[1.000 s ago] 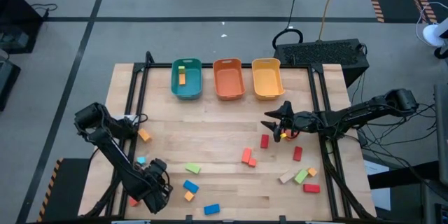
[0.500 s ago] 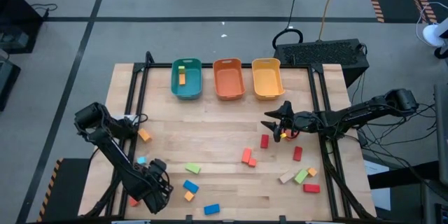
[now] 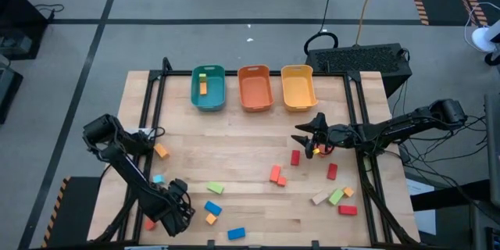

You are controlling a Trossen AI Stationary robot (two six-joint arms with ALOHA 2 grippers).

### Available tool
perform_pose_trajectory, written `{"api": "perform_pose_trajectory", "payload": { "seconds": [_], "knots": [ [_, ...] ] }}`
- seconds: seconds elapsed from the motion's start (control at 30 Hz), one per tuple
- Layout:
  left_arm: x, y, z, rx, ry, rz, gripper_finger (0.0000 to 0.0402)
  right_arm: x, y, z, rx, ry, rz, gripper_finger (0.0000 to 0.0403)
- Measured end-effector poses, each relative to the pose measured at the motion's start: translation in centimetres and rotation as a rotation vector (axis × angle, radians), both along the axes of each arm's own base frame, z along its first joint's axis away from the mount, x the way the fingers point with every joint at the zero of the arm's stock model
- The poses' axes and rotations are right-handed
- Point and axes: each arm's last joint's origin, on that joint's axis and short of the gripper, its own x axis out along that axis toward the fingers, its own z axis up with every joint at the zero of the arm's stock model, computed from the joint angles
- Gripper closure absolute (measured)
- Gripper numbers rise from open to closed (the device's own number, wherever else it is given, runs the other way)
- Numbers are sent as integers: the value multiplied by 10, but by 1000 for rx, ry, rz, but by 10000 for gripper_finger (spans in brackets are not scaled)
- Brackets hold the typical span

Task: Sort blocks by size
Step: Put the light blue thin rectangular block into the blue bin

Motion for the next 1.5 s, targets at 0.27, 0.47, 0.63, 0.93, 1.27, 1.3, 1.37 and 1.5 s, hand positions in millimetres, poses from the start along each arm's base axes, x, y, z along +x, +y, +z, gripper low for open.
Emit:
{"api": "perform_pose_trajectory", "payload": {
  "seconds": [0.27,0.47,0.63,0.93,1.27,1.3,1.37,1.5],
  "knots": [
    [-3,4,-5,6,28,1,199,0,0,0,-1,1,1,193],
    [-4,4,-6,0,32,1,267,0,0,0,-1,1,1,193],
    [-4,4,-6,0,33,1,271,0,0,0,-1,1,1,193],
    [7,13,-5,-40,82,-39,271,0,0,0,-1,1,1,193],
    [31,36,-3,-75,79,-129,271,0,0,0,-2,2,2,193],
    [32,39,-1,-76,77,-132,271,0,0,0,-3,2,2,193],
    [34,47,4,-62,74,-122,271,0,0,0,-7,3,4,193],
    [35,62,21,-26,28,-116,271,0,0,0,-8,4,4,193]
  ]
}}
